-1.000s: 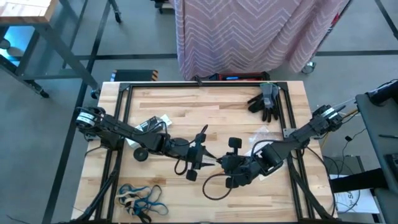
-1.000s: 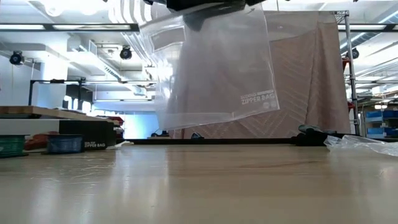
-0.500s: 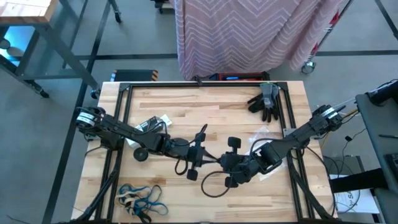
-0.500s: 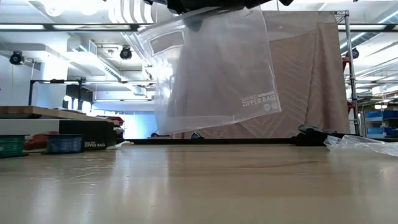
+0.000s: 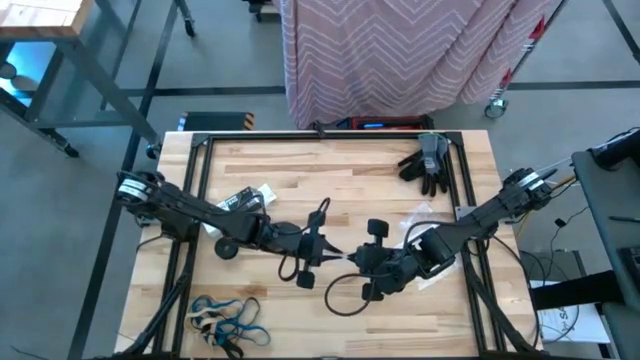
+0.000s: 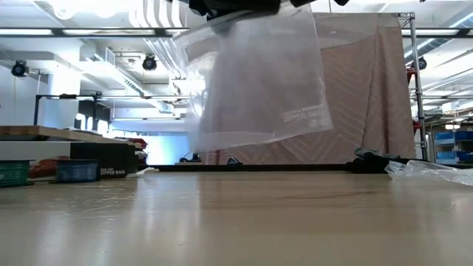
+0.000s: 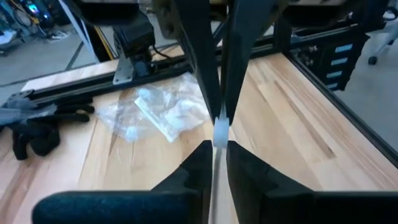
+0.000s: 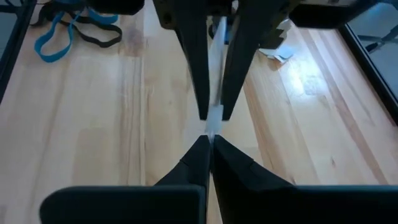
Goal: Sort rubber bands
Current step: Open the transparent zip bag
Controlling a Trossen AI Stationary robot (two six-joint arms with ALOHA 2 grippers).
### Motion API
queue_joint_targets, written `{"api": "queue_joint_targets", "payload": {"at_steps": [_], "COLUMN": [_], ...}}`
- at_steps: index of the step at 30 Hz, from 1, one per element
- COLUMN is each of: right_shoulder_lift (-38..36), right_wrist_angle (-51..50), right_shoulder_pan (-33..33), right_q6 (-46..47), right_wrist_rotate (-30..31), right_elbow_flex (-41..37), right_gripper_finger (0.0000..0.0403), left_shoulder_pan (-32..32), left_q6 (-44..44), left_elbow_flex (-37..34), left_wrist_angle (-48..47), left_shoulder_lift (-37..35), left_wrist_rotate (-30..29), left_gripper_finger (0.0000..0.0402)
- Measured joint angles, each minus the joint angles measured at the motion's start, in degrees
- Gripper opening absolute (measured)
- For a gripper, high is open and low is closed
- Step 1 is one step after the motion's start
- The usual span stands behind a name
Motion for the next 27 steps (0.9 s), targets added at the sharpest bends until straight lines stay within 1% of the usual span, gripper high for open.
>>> {"api": "queue_joint_targets", "payload": {"at_steps": [6, 10, 13, 16, 19, 22, 24, 27], "right_shoulder_lift": [-0.3, -0.3, -0.3, -0.3, -0.3, -0.3, -0.3, -0.3], "right_wrist_angle": [0.0, 0.0, 0.0, 0.0, 0.0, 0.1, 0.2, 0.7], "right_shoulder_pan": [0.0, 0.0, 0.0, 0.0, 0.0, -0.1, -0.2, -0.3], "right_q6": [0.0, 0.7, 1.8, 2.4, 2.4, 2.4, 3.1, 4.8], "right_wrist_rotate": [-0.2, -0.2, -0.2, -0.2, -0.2, -0.2, -0.1, 0.0], "right_elbow_flex": [0.0, 0.0, 0.0, 0.0, 0.0, 0.0, 0.0, 0.0], "right_gripper_finger": [0.0000, 0.0000, 0.0000, 0.0000, 0.0000, 0.0000, 0.0000, 0.0000], "left_shoulder_pan": [-0.7, -0.7, -0.7, -0.7, -0.7, -0.7, -0.7, -0.7], "left_q6": [0.3, 0.5, 2.2, 2.6, 2.9, 3.0, 2.9, 2.9], "left_elbow_flex": [-0.1, -0.1, -0.1, -0.1, -0.1, -0.1, -0.1, -0.1], "left_wrist_angle": [-1.1, -1.1, -0.9, 0.2, 2.1, 2.6, 2.8, 2.8], "left_shoulder_lift": [-0.4, -0.4, -0.4, -0.4, -0.3, -0.3, -0.2, -0.2], "left_wrist_rotate": [-0.2, -0.2, -0.2, -0.6, -2.7, -3.1, -3.1, -3.1], "left_gripper_finger": [0.0009, 0.0011, 0.0033, 0.0069, 0.0110, 0.0142, 0.0155, 0.0160]}}
